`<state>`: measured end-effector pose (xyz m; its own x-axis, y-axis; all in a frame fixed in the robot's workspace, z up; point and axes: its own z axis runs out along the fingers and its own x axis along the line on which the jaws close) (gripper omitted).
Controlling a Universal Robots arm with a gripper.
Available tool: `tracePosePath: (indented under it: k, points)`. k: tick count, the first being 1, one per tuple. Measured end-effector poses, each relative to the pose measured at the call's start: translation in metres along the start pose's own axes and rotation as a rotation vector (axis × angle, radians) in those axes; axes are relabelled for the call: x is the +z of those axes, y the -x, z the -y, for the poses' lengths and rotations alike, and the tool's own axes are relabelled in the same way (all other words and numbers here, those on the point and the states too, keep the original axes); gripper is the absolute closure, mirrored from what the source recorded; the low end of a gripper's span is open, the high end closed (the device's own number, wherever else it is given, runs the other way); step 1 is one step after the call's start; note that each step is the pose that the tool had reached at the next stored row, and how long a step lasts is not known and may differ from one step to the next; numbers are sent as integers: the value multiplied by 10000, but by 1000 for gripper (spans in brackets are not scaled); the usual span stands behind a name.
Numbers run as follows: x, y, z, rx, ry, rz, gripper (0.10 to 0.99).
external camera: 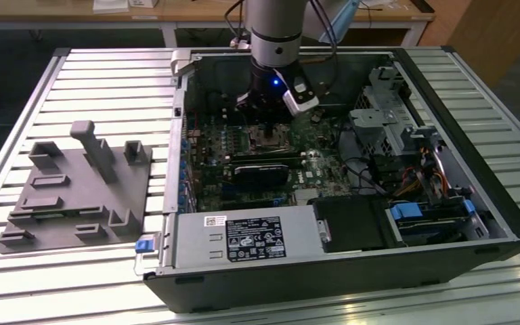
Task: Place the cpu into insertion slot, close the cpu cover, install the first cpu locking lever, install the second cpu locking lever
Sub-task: 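Close the cpu cover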
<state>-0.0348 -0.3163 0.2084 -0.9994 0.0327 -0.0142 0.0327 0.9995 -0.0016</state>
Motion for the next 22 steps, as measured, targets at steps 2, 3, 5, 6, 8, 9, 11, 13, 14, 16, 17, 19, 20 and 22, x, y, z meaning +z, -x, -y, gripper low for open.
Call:
tracePosePath:
  k: [2, 3, 5, 6, 8, 9, 11, 13, 14, 16, 17, 19, 20, 22]
  points:
    - [0, -22, 3, 0, 7, 22, 980]
    - [0, -36, 5, 0, 10, 40, 980]
    - [0, -74, 9, -1, 20, 77, 980]
    - [0, -94, 10, 0, 31, 92, 980]
    - [0, -134, 15, 1, 63, 116, 980]
    - [-1, -153, 17, 1, 78, 128, 980]
    - [-1, -188, 22, 2, 109, 150, 980]
    - [1, -215, 27, 3, 152, 169, 980]
    - [3, -222, 29, 3, 206, 174, 980]
    - [9, -227, 34, -31, 375, 177, 980]
    - [13, -228, 34, -73, 461, 175, 980]
    - [19, -229, 41, -134, 588, 178, 980]
    - [20, -230, 56, -144, 614, 182, 980]
    - [22, -231, 89, -148, 622, 185, 980]
